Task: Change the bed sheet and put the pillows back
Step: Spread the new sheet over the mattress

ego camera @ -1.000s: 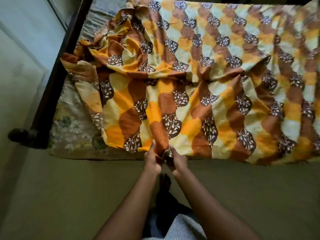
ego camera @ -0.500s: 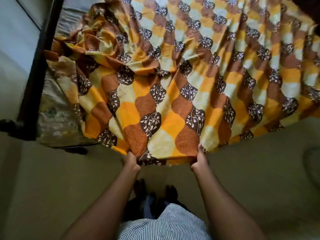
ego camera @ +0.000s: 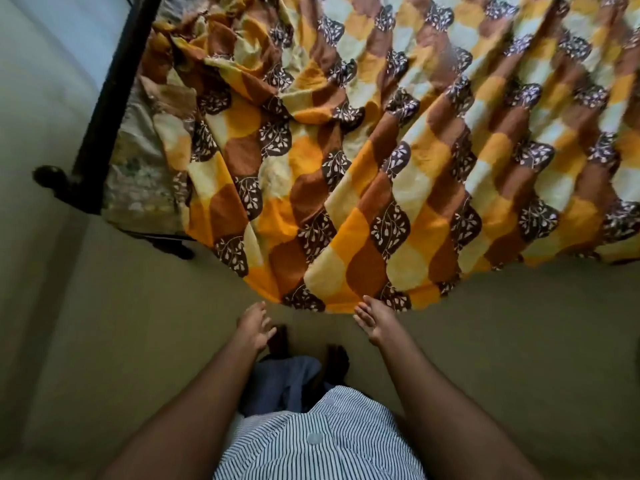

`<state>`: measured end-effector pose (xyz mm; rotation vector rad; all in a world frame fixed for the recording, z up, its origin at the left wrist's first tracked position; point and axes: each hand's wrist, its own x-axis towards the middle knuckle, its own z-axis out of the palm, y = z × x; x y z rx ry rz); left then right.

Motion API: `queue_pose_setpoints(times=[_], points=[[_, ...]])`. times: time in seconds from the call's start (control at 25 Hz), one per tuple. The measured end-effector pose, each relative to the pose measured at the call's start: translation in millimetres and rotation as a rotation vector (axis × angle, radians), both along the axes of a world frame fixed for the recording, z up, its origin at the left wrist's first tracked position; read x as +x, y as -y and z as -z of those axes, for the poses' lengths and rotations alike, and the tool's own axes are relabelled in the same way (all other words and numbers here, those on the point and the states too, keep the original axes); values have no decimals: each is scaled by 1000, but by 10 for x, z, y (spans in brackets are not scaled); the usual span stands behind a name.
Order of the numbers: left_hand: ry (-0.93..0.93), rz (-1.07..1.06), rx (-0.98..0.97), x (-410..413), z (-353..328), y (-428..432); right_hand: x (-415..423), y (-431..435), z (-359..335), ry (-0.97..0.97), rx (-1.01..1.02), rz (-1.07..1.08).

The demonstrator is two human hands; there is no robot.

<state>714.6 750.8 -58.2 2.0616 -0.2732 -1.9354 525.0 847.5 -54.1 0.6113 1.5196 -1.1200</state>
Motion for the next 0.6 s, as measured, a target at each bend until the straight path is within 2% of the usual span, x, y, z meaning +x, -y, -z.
queue_pose_setpoints(times=[0.12, 0.28, 0.6], points=[[10, 29, -110, 38, -107, 112, 143, 349, -78, -201, -67, -288], [142, 161, -333, 140, -247, 510, 226, 936, -238, -328, -266, -602], [406, 230, -529, 457, -166, 2176, 293, 2896, -397, -588, -346, -1086]])
